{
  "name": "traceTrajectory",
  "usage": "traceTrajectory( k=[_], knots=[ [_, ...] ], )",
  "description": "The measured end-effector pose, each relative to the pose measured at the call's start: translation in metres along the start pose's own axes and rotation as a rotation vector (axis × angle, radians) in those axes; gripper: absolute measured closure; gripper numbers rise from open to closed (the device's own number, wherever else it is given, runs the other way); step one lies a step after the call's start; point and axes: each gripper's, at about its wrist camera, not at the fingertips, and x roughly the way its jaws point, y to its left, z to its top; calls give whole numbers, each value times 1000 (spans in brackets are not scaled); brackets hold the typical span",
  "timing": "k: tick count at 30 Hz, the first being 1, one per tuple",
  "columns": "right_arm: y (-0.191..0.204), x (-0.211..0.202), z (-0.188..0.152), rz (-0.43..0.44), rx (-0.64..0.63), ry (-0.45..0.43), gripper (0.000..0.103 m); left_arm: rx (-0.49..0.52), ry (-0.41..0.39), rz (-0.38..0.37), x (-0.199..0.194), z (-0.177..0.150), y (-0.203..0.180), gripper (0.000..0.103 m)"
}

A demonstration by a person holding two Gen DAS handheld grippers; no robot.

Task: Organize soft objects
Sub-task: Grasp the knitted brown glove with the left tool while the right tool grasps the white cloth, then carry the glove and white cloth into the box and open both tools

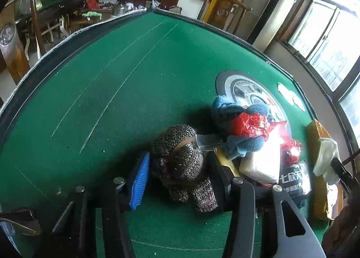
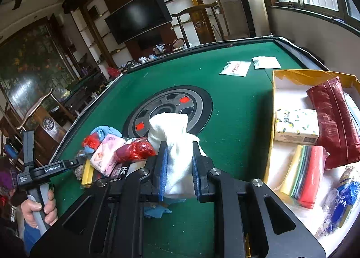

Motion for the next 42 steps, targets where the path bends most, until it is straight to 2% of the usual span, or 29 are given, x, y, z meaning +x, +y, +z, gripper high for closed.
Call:
traceTrajectory(
  k=[11,17,23,28,32,37,39,42],
  knots=[
    [-3,-10,1,-7,10,-47,85,2,-157,-48,-29,4,-4,53],
    [-7,-18,6,-29,26,-68,85,70,-247,-106,-46,2,-24,53],
    [-21,-31,15,-125,52,-103,85,136,-199,-187,-49,-5,-60,52],
    [-45,-54,26,-209,118,-131,85,221,-156,-274,-53,-10,-115,52],
    [-88,-89,36,-327,237,-170,85,312,-74,-387,-46,-24,-180,52],
    [-154,-108,35,-411,389,-124,85,433,77,-517,-24,-58,-270,52],
    [-176,-114,31,-432,474,-116,85,463,125,-538,-14,-68,-295,52],
    [-192,-118,28,-479,524,-97,85,495,189,-551,3,-85,-324,52]
  ],
)
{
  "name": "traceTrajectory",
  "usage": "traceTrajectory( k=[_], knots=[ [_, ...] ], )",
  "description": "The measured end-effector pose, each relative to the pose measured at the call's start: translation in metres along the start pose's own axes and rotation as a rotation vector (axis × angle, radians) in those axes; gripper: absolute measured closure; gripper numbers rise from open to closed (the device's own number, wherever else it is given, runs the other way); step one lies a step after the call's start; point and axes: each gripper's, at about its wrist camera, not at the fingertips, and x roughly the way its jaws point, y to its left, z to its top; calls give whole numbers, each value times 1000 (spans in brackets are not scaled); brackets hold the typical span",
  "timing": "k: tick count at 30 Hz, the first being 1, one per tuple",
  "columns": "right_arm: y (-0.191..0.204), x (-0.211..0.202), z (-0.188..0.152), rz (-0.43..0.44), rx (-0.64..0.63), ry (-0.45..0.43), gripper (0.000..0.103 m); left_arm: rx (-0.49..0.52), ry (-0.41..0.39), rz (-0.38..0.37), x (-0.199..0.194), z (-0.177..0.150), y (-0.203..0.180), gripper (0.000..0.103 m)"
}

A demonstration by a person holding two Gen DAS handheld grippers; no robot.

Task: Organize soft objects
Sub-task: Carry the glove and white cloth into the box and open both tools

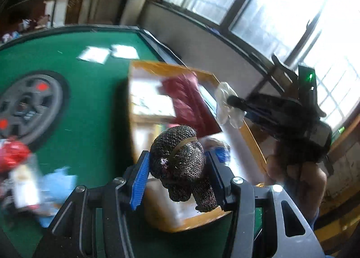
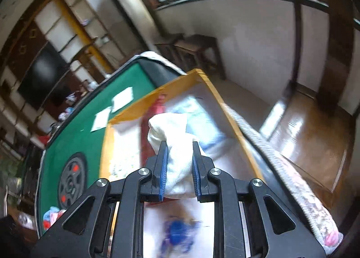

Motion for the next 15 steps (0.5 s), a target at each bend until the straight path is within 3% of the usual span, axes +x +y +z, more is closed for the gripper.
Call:
traceTrajectory(
  k=[6,8,10,15],
  knots=[
    [-5,9,-1,-63,5,37,80,32,55,9,33,-8,-19,51],
    [-5,8,-1,-91,4,21,70,24,48,7,36,-7,-17,50],
    [-4,4,-1,-107,3,-8,54,20,47,0,39,-8,-16,47],
    [1,-10,-1,-68,3,-81,51,34,57,9,50,-10,-16,42]
  ],
)
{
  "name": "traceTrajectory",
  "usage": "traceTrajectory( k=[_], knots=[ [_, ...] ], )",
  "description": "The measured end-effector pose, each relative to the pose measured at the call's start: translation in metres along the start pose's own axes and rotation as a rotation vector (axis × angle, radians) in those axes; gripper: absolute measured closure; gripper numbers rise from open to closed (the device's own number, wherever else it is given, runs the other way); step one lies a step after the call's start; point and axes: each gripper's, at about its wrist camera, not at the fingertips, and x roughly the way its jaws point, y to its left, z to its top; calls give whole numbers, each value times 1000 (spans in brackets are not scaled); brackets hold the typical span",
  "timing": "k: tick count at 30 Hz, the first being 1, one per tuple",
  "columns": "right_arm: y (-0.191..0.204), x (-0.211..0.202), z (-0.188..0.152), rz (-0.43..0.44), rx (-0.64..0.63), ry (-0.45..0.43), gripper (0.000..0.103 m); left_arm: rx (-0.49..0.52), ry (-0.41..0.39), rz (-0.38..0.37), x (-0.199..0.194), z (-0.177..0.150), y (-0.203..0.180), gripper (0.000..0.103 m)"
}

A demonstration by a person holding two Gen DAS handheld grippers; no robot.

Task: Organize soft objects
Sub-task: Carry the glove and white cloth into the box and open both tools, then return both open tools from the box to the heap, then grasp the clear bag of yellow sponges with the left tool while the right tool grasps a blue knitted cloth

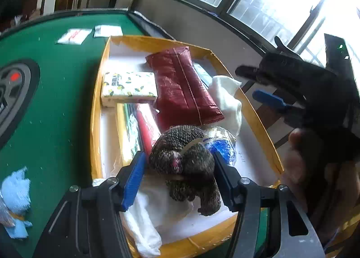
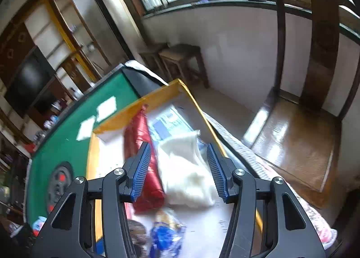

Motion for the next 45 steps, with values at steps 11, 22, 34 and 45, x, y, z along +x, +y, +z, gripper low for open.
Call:
traceTrajectory(
  k=[11,22,34,45],
  knots=[
    [16,-20,-4,163,-22,-106,51,9,-74,-60,-44,4,-4,42],
    [46,-23,-19,249,-147,-112,51,-106,-146,75,-111,-11,64,42],
    [64,-27,-33,311,-226,-106,51,-495,-216,401,-213,-88,217,42],
    [125,-41,-83,572,-493,-23,51,-622,-137,462,-190,-98,253,42]
  ],
)
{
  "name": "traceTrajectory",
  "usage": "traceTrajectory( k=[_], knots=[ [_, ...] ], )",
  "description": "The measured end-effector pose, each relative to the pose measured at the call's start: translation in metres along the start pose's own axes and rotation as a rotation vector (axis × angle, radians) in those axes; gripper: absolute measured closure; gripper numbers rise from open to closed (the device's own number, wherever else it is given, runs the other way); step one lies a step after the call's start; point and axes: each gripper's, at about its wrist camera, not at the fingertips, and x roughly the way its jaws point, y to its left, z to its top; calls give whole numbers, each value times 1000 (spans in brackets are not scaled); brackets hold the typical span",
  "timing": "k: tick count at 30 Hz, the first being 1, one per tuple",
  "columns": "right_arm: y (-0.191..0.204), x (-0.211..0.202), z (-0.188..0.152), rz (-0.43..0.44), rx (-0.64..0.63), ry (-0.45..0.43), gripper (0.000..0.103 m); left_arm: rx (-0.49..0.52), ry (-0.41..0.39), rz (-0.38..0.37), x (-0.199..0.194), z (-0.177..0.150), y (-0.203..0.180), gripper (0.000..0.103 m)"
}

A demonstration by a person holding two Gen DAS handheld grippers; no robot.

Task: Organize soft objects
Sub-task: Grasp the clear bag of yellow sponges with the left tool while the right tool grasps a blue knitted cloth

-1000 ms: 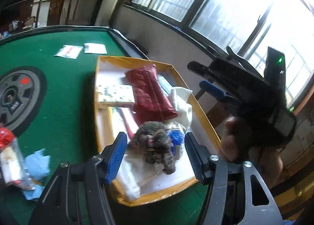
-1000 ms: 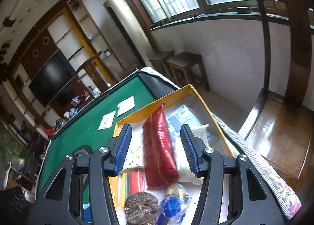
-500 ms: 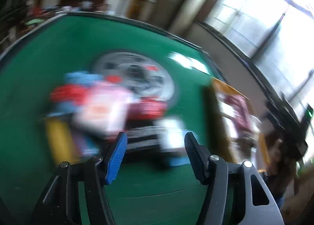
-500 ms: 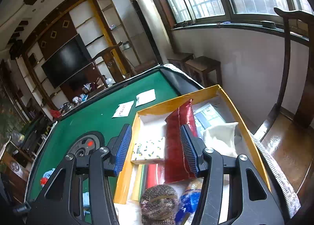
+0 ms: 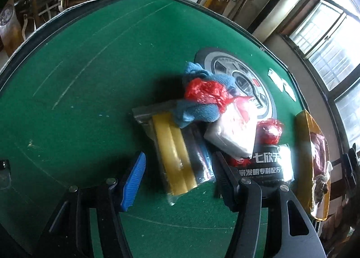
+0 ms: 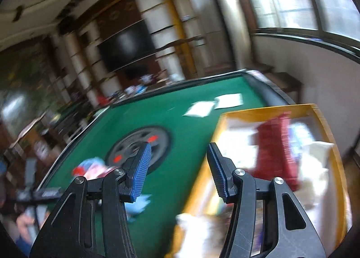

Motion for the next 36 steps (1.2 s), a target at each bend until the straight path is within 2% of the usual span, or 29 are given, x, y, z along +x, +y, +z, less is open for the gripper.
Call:
traceTrajectory(
  k=[3,5,9,11,12,14,17,20,24,28,30,34,36],
  knots=[
    [28,19,-15,106,-58,100,51,9,9,17,9,4,-5,41],
    [42,32,-27,132,-95,161,51,27,-1,33,13,8,-9,34],
    [62,53,-46,159,-155,260,51,85,-30,73,18,8,-17,31],
    [65,61,-53,156,-169,295,51,146,-57,102,21,6,-22,32],
    [66,65,-57,154,-174,315,51,180,-67,126,23,5,-24,33],
    [67,71,-62,166,-173,357,51,220,-79,182,23,3,-23,49],
    [67,79,-66,167,-163,405,51,204,-86,174,15,3,-11,55],
    [70,87,-74,145,-143,469,51,177,-90,163,13,5,-4,55],
    [77,96,-79,134,-109,508,51,210,-93,202,17,3,-14,55],
    [88,112,-80,23,-122,538,51,213,-93,207,17,2,-16,55],
    [94,125,-78,-63,-126,572,51,219,-93,212,18,1,-18,54],
    [94,135,-74,-121,-137,544,51,224,-93,211,16,0,-17,54],
    [87,134,-75,-98,-112,521,54,231,-92,209,17,1,-19,55]
  ],
)
